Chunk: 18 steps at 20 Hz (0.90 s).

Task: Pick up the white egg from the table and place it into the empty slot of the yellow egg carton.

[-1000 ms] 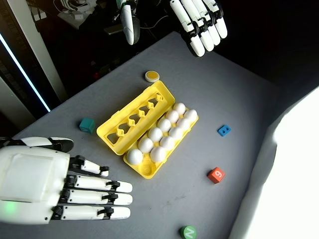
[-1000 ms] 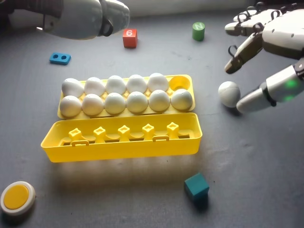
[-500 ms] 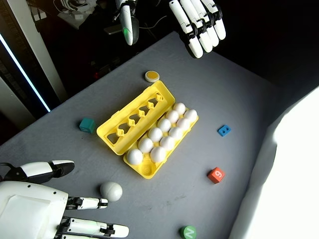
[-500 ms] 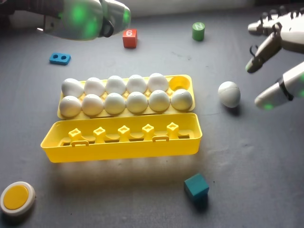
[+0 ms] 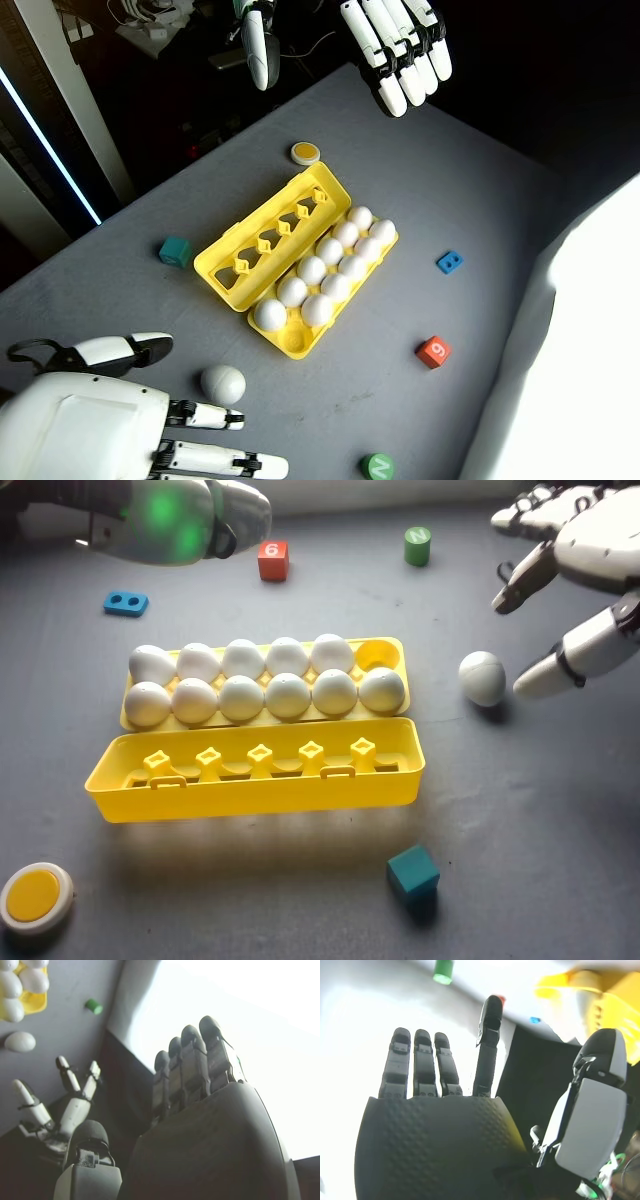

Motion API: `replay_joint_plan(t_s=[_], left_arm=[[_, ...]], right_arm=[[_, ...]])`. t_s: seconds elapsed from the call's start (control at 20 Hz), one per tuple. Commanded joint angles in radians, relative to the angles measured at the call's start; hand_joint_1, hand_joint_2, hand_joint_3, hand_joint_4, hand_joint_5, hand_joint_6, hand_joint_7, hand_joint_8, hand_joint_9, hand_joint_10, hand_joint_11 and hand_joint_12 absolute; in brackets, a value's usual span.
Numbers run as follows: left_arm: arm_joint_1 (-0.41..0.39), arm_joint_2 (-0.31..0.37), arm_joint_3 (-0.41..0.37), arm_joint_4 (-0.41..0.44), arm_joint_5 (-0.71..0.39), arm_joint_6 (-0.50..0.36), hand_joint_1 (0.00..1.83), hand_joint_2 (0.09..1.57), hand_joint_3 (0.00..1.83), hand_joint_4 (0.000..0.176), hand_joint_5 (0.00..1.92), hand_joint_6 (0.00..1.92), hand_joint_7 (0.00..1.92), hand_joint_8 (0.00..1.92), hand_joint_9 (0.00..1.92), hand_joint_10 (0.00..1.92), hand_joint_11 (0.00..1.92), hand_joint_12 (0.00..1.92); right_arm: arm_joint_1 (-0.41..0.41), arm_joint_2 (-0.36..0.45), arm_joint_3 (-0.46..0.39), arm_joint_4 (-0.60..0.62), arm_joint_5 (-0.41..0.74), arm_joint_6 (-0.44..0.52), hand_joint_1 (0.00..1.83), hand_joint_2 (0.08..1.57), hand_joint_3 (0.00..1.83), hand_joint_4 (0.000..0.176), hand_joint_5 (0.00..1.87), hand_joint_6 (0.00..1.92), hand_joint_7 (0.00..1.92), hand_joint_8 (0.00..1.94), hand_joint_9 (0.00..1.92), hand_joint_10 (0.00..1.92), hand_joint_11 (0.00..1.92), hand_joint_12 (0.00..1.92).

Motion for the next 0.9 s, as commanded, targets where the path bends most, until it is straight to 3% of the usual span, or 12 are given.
replay_joint_plan(t_s=[0.0, 0.25, 0.45, 0.75, 0.85], left_arm=[[-0.008, 0.003, -0.001, 0.086, 0.030, 0.004, 0.00, 1.17, 0.00, 0.000, 0.20, 0.01, 0.21, 0.01, 0.18, 0.01, 0.00, 0.36], [-0.008, 0.008, 0.000, 0.088, 0.052, 0.004, 0.00, 1.16, 0.00, 0.000, 0.19, 0.00, 0.19, 0.00, 0.17, 0.00, 0.00, 0.35], [-0.007, 0.010, 0.001, 0.092, 0.057, 0.004, 0.00, 1.17, 0.00, 0.000, 0.20, 0.00, 0.20, 0.00, 0.18, 0.00, 0.00, 0.37], [-0.007, 0.010, 0.001, 0.092, 0.057, 0.004, 0.00, 1.17, 0.00, 0.000, 0.21, 0.00, 0.22, 0.00, 0.19, 0.00, 0.00, 0.39], [-0.007, 0.010, 0.001, 0.092, 0.057, 0.004, 0.00, 1.17, 0.00, 0.000, 0.22, 0.00, 0.23, 0.00, 0.20, 0.01, 0.00, 0.40]], right_arm=[[0.008, -0.005, 0.018, 0.016, 0.146, -0.025, 0.54, 0.73, 0.00, 0.176, 0.75, 0.00, 0.00, 0.00, 0.00, 0.00, 0.00, 0.00], [0.009, -0.070, 0.071, 0.054, 0.142, -0.070, 0.55, 0.69, 0.00, 0.176, 0.77, 0.01, 0.00, 0.00, 0.00, 0.00, 0.00, 0.00], [-0.005, -0.119, 0.089, 0.204, 0.142, -0.216, 0.51, 0.73, 0.01, 0.176, 0.75, 0.00, 0.00, 0.00, 0.00, 0.00, 0.00, 0.00], [-0.010, -0.152, 0.106, 0.214, 0.166, -0.245, 0.57, 0.70, 0.00, 0.176, 0.79, 0.02, 0.00, 0.00, 0.00, 0.00, 0.00, 0.00], [-0.016, -0.162, 0.117, 0.214, 0.166, -0.247, 0.51, 0.71, 0.00, 0.176, 0.76, 0.00, 0.00, 0.00, 0.00, 0.00, 0.00, 0.00]])
